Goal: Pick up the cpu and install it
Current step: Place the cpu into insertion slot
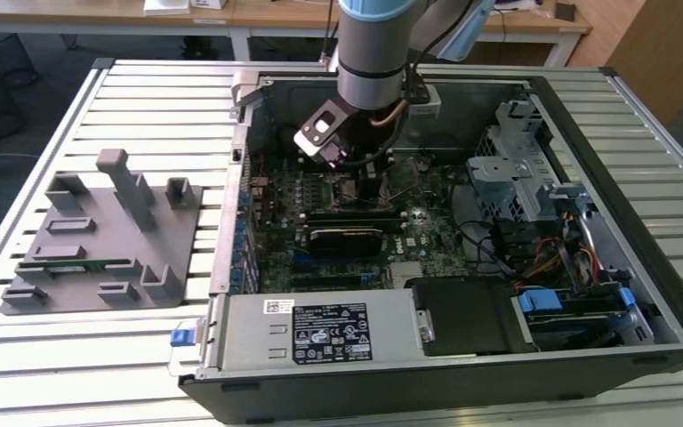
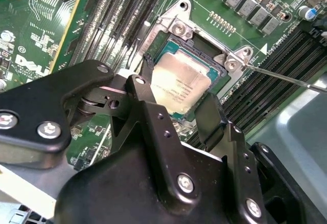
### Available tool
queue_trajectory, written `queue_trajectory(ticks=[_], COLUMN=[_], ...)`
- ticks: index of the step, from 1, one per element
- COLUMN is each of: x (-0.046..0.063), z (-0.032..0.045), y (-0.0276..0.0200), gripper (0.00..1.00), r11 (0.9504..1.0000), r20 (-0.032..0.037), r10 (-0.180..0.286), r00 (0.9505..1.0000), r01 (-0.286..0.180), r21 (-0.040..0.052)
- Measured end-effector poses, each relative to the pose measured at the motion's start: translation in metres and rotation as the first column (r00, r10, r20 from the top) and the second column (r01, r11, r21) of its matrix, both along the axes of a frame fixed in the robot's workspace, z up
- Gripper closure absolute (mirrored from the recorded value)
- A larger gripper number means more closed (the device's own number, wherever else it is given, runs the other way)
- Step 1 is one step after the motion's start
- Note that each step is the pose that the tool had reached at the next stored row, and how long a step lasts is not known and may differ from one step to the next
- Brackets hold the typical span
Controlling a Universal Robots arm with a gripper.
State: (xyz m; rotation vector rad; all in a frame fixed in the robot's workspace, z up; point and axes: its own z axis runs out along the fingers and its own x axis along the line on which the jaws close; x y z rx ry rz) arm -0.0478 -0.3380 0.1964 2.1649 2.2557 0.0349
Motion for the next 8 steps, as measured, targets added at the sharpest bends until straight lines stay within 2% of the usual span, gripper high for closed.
queue_trajectory(ticks=[8], x=[0.0], z=[-0.0004], y=[0.0032], gripper=[0.4], r11=[1.0], r20=[0.0], r10=[0.0], r00=[1.0], r01=[0.0], r21=[0.0001])
